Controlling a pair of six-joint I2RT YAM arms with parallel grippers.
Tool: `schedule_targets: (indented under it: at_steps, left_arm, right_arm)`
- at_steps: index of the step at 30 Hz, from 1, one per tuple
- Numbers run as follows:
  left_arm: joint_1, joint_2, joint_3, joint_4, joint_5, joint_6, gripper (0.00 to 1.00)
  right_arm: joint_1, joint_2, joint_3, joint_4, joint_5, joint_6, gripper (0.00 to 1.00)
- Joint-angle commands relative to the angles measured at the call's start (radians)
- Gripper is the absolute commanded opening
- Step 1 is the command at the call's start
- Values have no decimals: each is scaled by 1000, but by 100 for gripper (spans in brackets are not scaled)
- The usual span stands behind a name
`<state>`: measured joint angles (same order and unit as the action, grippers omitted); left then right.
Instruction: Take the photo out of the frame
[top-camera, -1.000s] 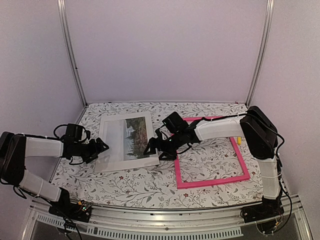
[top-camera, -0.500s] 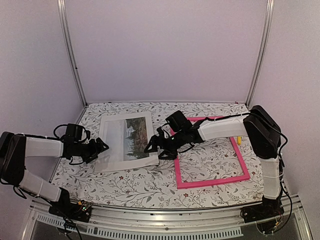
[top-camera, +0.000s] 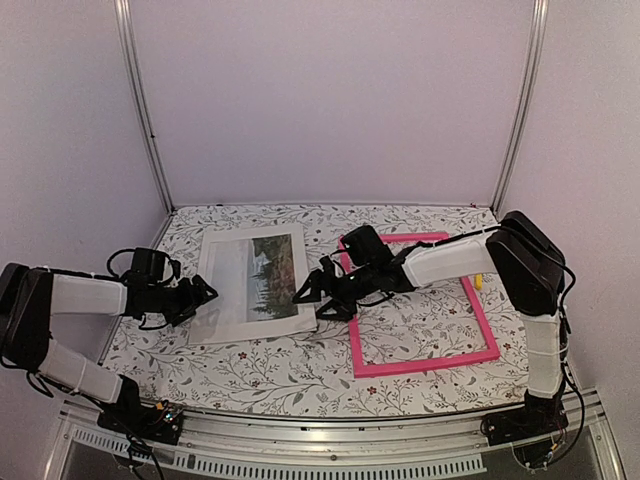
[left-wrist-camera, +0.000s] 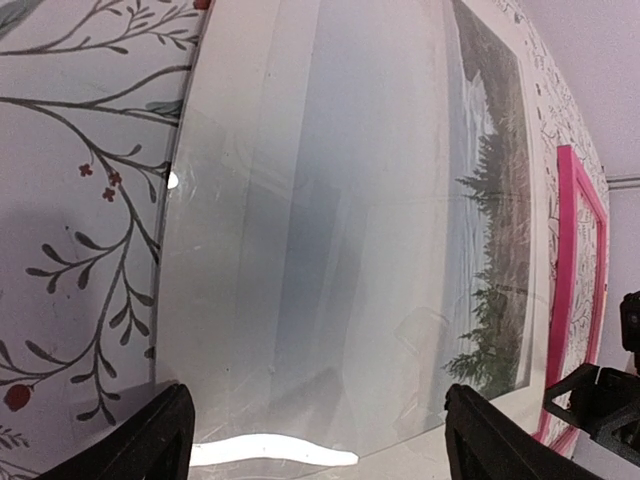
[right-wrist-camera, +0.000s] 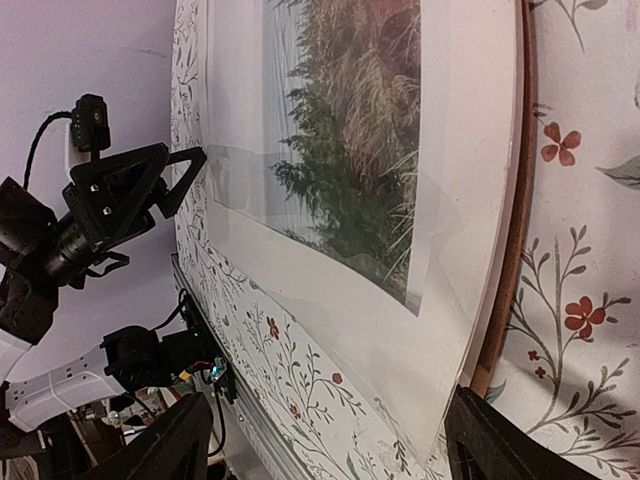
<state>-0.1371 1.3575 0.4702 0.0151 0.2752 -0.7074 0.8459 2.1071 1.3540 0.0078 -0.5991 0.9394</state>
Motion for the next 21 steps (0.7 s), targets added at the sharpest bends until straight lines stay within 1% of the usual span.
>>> schedule_targets:
  at_steps: [1,12,21]
  left_arm:
    - [-6,37,-54,-107,-24,-17,89]
    - [-7,32,-64,-104,-20,-19,89]
    - [-6,26,-67,-103,-15,-20,89]
  right_arm:
    - [-3,-30,-35,123,-52,69,81]
    - [-9,-35,-102,241,-76,163,74]
    - [-10,-22,-110,294,-90,212,61]
